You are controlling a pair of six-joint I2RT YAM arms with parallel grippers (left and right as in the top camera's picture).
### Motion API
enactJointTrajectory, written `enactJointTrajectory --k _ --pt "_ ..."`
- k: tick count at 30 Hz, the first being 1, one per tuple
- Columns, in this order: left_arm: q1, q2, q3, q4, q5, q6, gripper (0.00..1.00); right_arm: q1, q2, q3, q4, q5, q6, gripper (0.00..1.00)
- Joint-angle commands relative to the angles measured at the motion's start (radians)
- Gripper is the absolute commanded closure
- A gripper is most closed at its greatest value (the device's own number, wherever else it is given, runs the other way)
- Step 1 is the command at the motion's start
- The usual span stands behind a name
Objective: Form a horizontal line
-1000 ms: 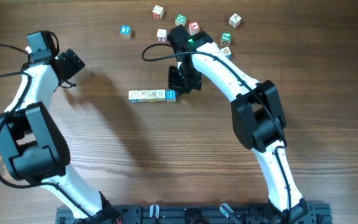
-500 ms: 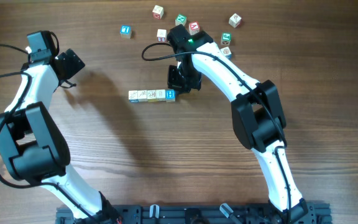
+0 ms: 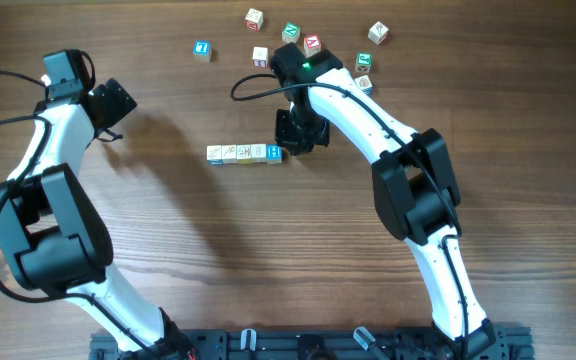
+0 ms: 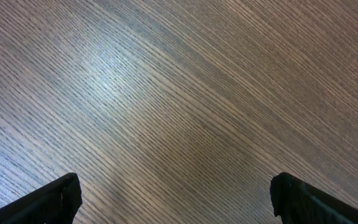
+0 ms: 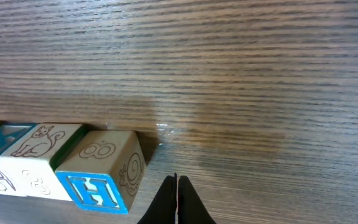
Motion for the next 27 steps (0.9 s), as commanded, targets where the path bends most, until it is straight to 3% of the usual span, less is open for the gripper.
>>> enactJointTrajectory --k 1,5,10,27 --pt "0.003 0.007 0.0 0.002 -0.01 0.005 0.0 0.01 0.012 0.002 0.002 -0.018 -0.011 0.95" --pt "0.003 0.007 0.0 0.002 -0.01 0.005 0.0 0.01 0.012 0.002 0.002 -0.015 -0.048 0.95" --pt "0.003 0.007 0.0 0.002 -0.01 0.005 0.0 0.01 0.012 0.002 -0.034 0.034 -0.218 0.96" --pt "0.003 0.007 0.0 0.002 -0.01 0.005 0.0 0.006 0.012 0.002 -0.019 0.177 -0.216 0.96"
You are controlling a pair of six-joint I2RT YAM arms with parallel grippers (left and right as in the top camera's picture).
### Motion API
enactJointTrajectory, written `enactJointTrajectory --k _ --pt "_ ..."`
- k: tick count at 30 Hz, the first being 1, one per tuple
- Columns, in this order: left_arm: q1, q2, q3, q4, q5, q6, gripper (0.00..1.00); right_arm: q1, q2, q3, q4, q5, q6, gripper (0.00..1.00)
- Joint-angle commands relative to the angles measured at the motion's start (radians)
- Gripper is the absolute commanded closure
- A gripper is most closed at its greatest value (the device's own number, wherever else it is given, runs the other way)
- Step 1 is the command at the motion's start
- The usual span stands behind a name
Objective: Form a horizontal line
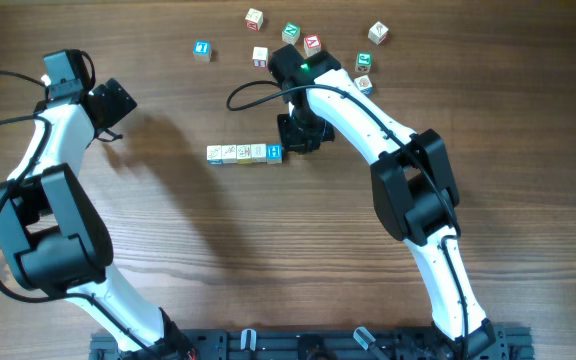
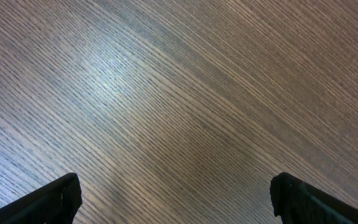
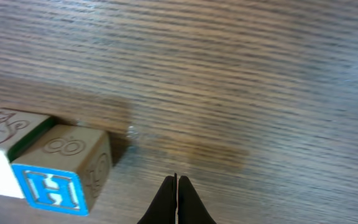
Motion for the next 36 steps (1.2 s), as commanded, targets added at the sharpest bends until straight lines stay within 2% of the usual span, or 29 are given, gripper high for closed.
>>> enactJointTrajectory --k 1,5,11,16,20,24,32,34,36 --pt "0.003 0.007 0.0 0.002 -0.01 0.005 0.0 0.001 0.012 0.002 -0.001 0.065 -0.016 0.96" --pt "0.003 0.007 0.0 0.002 -0.01 0.005 0.0 -0.011 -0.008 0.005 -0.003 0.066 -0.014 0.96" --pt "0.003 0.007 0.0 0.002 -0.01 0.005 0.0 -0.057 -0.204 0.006 0.014 -0.03 -0.121 0.96" --pt "0.003 0.007 0.0 0.002 -0.01 0.005 0.0 -0.056 -0.201 -0.031 0.111 -0.025 -0.128 0.96" --pt "0.003 0.007 0.0 0.002 -0.01 0.005 0.0 -0.045 -0.206 -0.031 0.058 -0.027 -0.201 0.96" --pt "0.003 0.007 0.0 0.002 -0.01 0.005 0.0 -0.031 -0.23 -0.031 -0.02 -0.01 -0.201 0.96" --pt "0.003 0.007 0.0 0.002 -0.01 0.005 0.0 -0.005 -0.457 -0.032 -0.097 0.084 -0.199 0.96" --pt "0.003 0.007 0.0 0.002 -0.01 0.005 0.0 -0.005 -0.465 -0.08 -0.092 0.069 -0.196 0.96" --pt "0.003 0.007 0.0 0.002 -0.01 0.005 0.0 -0.004 -0.463 -0.226 0.01 -0.004 -0.196 0.96"
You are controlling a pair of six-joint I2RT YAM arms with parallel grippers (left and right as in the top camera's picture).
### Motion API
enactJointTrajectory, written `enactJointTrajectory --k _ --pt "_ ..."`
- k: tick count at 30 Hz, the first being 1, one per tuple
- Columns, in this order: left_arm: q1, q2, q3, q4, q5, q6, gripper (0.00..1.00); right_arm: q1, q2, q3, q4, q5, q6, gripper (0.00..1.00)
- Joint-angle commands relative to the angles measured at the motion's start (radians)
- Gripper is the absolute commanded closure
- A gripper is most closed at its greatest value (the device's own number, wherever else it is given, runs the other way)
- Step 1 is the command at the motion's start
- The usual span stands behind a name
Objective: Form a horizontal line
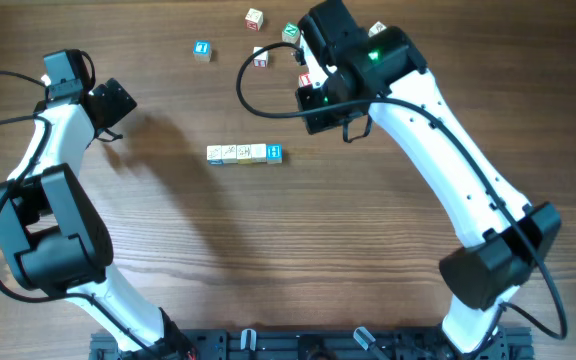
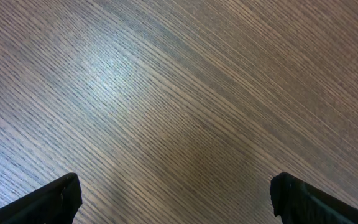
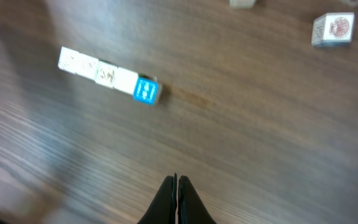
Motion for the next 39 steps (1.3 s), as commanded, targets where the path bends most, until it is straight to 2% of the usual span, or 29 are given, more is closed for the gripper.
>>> enactJointTrajectory --k 1,5,12,17,20,22,28,31,39 --pt "0.003 0.007 0.0 0.003 -0.01 0.005 0.0 0.001 0.025 -0.235 0.158 -0.093 -0.003 0.96" --pt "0.003 0.007 0.0 0.003 -0.01 0.005 0.0 0.0 0.025 -0.384 0.348 -0.095 0.106 0.96" --pt "0.003 0.007 0.0 0.003 -0.01 0.005 0.0 0.003 0.027 -0.451 0.451 -0.095 0.222 0.96" --pt "0.003 0.007 0.0 0.003 -0.01 0.005 0.0 0.003 0.027 -0.487 0.483 -0.095 0.231 0.96" --pt "0.003 0.007 0.0 0.003 -0.01 0.005 0.0 0.013 0.027 -0.538 0.524 -0.096 0.306 0.96" --pt "0.003 0.007 0.0 0.003 -0.01 0.005 0.0 0.026 0.027 -0.567 0.552 -0.096 0.307 0.96" --pt "0.003 0.007 0.0 0.003 -0.01 0.005 0.0 0.095 0.027 -0.641 0.73 -0.117 0.406 0.96" --pt "0.003 0.007 0.0 0.003 -0.01 0.005 0.0 0.142 0.03 -0.678 0.834 -0.095 0.408 0.96" --pt "0.003 0.007 0.0 0.003 -0.01 0.005 0.0 0.185 0.076 -0.684 0.832 -0.049 0.52 0.96"
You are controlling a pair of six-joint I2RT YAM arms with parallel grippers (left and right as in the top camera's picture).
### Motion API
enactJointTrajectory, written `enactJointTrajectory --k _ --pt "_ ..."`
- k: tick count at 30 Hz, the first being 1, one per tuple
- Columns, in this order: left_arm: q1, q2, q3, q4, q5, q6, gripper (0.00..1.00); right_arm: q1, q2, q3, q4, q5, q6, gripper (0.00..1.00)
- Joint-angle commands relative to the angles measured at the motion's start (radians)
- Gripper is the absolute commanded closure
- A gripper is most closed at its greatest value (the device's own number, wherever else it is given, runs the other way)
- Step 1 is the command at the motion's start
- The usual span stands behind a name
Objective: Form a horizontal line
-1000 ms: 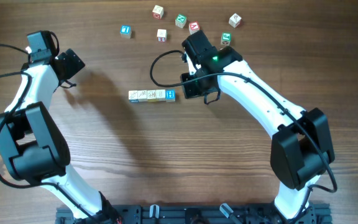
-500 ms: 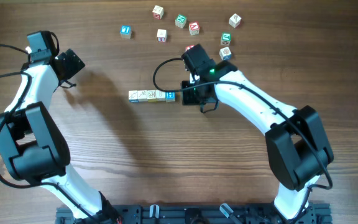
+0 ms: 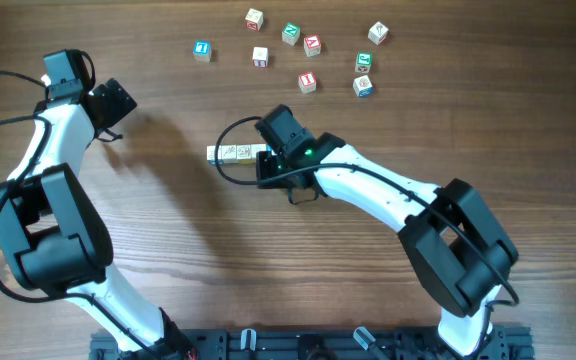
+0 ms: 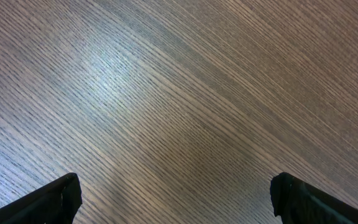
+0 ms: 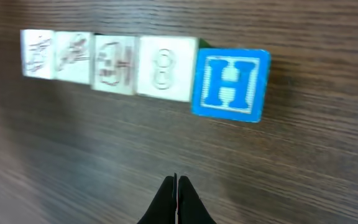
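Observation:
A row of small cubes (image 5: 114, 55) lies left to right on the wooden table; its right end is a blue H block (image 5: 230, 84), set slightly nearer than the white ones. In the overhead view the row (image 3: 230, 153) is partly hidden under my right arm. My right gripper (image 5: 176, 180) is shut and holds nothing, and it sits low just in front of the row near the H block. My left gripper (image 4: 176, 199) is open over bare wood at the far left (image 3: 113, 105).
Several loose letter cubes are scattered at the back of the table, among them a blue one (image 3: 201, 50), a red one (image 3: 308, 82) and a green one (image 3: 364, 62). A black rail runs along the front edge (image 3: 308, 345).
My right gripper was high up near the loose cubes at the back. Now it is low at the near side of the row, still shut. The row and the left arm have not moved.
My right gripper was shut low beside the H block at the row's right end, then a little further from it. Then it was raised high at the back. Now it is low in front of the row. The left gripper stayed open and still.

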Motion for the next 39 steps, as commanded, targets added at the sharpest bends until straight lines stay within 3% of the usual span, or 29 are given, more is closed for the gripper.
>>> enactJointTrajectory --k 1,39 --pt "0.003 0.007 0.0 0.002 -0.01 0.005 0.0 0.002 0.03 -0.011 -0.021 0.027 0.08 0.96" --pt "0.003 0.007 0.0 0.002 -0.01 0.005 0.0 -0.014 0.062 -0.011 0.024 0.035 0.121 0.96"
